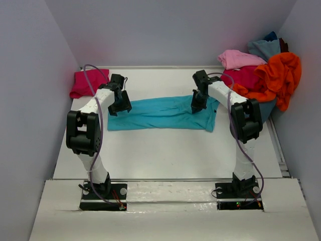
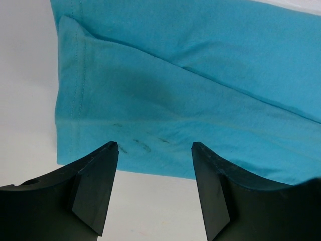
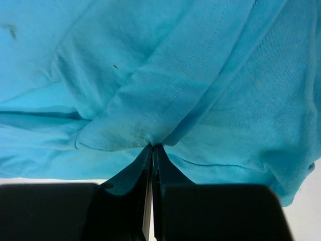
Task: Fold and stack the t-shirts
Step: Fold the tshirt
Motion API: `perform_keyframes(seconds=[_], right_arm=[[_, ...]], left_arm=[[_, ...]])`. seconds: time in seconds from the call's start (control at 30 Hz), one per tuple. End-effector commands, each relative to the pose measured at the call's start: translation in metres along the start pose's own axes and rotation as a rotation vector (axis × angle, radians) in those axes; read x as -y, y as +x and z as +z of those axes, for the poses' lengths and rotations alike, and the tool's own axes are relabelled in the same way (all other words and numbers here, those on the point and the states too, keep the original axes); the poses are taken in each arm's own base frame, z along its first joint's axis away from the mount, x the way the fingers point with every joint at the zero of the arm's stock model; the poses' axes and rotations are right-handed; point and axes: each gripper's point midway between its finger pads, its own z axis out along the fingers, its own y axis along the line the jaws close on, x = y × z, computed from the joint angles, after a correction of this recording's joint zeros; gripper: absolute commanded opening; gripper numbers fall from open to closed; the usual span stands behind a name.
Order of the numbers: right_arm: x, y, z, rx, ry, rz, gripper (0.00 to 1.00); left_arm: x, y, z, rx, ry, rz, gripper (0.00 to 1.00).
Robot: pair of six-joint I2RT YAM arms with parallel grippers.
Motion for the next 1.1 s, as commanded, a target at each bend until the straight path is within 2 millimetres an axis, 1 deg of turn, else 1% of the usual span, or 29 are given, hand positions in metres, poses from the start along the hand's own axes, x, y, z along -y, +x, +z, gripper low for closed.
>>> perform_keyframes(seconds=[0.0, 0.13, 0.17, 0.23, 0.27, 0.33, 0.37, 0.47, 0.5, 0.57, 0.6, 0.63, 0.67, 0.73, 0.83, 0.93, 0.97, 1.03, 1.07], right_arm=[[-0.014, -0.020, -0.018, 0.064, -0.017, -0.018, 0.07], [-0.021, -0.032, -0.025, 0.086, -0.026, -0.027, 0.07], [-0.020, -0.030, -0.023, 0.077, -0.020, -0.029, 0.07], [-0.023, -0.036, -0.025, 0.087, -0.024, -0.037, 0.07], [-0.023, -0.037, -0.022, 0.081, -0.018, -0.038, 0.07], [-0.027, -0.044, -0.024, 0.092, -0.023, -0.046, 0.07], [-0.028, -0.045, -0.018, 0.085, -0.018, -0.049, 0.07], [-0.036, -0.057, -0.023, 0.108, -0.031, -0.061, 0.07], [-0.041, -0.065, -0.023, 0.122, -0.039, -0.066, 0.07], [-0.044, -0.069, -0.022, 0.121, -0.040, -0.069, 0.07], [-0.043, -0.069, -0.015, 0.104, -0.031, -0.071, 0.07], [-0.044, -0.071, -0.013, 0.103, -0.032, -0.073, 0.07], [-0.050, -0.078, -0.018, 0.123, -0.048, -0.076, 0.07], [-0.053, -0.080, -0.013, 0.115, -0.056, -0.079, 0.07], [-0.058, -0.083, -0.012, 0.119, -0.078, -0.089, 0.07], [-0.061, -0.080, -0.005, 0.106, -0.103, -0.112, 0.18], [-0.059, -0.076, -0.002, 0.097, -0.101, -0.118, 0.29], [-0.059, -0.076, 0.000, 0.100, -0.107, -0.133, 0.45], [-0.059, -0.076, -0.002, 0.104, -0.106, -0.134, 0.60]], left_arm=[[0.001, 0.000, -0.002, 0.003, 0.003, 0.022, 0.72], [0.001, 0.001, -0.001, -0.001, 0.004, 0.023, 0.71], [0.002, 0.000, -0.001, 0.000, 0.005, 0.023, 0.71], [0.001, 0.001, 0.000, -0.003, 0.003, 0.023, 0.71], [0.001, 0.001, -0.001, -0.001, 0.003, 0.023, 0.71], [0.001, 0.001, 0.000, -0.003, 0.003, 0.023, 0.71], [0.001, 0.001, -0.001, -0.001, 0.003, 0.024, 0.71], [0.001, 0.002, 0.000, -0.007, 0.001, 0.025, 0.71], [0.001, 0.002, 0.000, -0.007, 0.001, 0.027, 0.71], [0.001, 0.001, 0.001, -0.007, 0.003, 0.027, 0.71], [0.001, 0.002, 0.001, -0.009, 0.002, 0.027, 0.71], [0.001, 0.002, 0.001, -0.010, 0.001, 0.029, 0.71], [0.001, 0.001, 0.000, -0.008, 0.003, 0.028, 0.71], [0.001, 0.002, 0.001, -0.011, 0.003, 0.029, 0.71], [0.002, 0.003, 0.001, -0.014, 0.006, 0.027, 0.71], [0.006, 0.005, 0.002, -0.020, 0.012, 0.038, 0.71], [0.006, 0.005, 0.002, -0.020, 0.014, 0.036, 0.71], [0.006, 0.006, 0.004, -0.023, 0.012, 0.038, 0.71], [0.007, 0.006, 0.004, -0.023, 0.016, 0.038, 0.71]])
